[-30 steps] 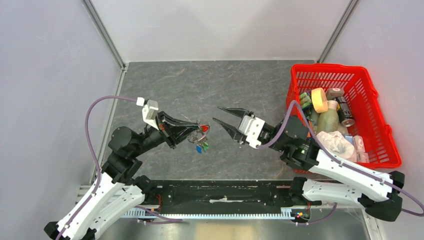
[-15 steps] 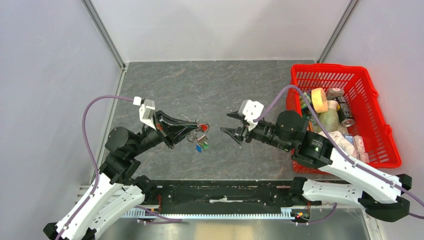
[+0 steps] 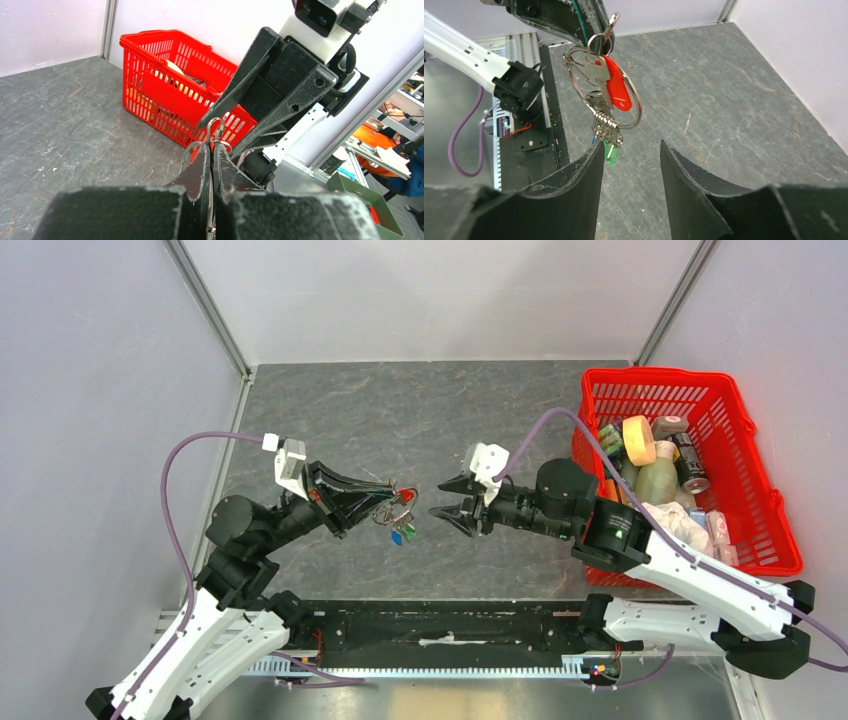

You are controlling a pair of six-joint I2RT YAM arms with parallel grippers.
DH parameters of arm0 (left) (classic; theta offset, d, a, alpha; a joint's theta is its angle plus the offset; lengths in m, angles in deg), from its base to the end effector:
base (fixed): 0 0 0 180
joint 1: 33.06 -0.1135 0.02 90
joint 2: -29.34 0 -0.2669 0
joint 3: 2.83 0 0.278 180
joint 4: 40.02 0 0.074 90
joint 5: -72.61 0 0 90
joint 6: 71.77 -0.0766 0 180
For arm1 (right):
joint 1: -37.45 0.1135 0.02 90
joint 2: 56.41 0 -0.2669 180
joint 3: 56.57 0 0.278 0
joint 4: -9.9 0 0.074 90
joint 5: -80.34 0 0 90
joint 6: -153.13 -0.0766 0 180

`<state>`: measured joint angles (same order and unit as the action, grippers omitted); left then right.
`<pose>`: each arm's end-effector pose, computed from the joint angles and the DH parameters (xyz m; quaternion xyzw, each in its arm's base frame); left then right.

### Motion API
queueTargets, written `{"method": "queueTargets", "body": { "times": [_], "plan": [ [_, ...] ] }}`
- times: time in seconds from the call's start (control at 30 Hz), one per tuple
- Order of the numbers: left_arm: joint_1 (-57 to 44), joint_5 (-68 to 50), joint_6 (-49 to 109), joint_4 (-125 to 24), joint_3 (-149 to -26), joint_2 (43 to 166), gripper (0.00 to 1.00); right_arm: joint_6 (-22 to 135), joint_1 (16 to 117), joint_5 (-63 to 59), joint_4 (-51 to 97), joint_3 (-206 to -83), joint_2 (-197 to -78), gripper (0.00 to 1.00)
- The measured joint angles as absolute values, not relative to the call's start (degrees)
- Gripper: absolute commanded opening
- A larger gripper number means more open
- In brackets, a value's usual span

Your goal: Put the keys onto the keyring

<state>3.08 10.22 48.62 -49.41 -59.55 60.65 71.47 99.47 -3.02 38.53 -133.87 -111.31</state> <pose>0.1240 -0.1345 0.4106 0.2197 0.5740 -0.5455 0.5698 0.1201 0.2450 0.4215 -0.4598 0.5852 0.3394 0.5752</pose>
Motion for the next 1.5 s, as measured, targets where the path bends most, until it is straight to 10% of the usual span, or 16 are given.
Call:
{"method": "queueTargets", "body": {
  "times": [1.5],
  "plan": [
    [3.1, -0.6, 47.4, -54.1, -59.6, 59.6, 0.02, 84.2, 107.1, -11.4, 30.1, -143.7, -126.2, 0.21]
  ]
}}
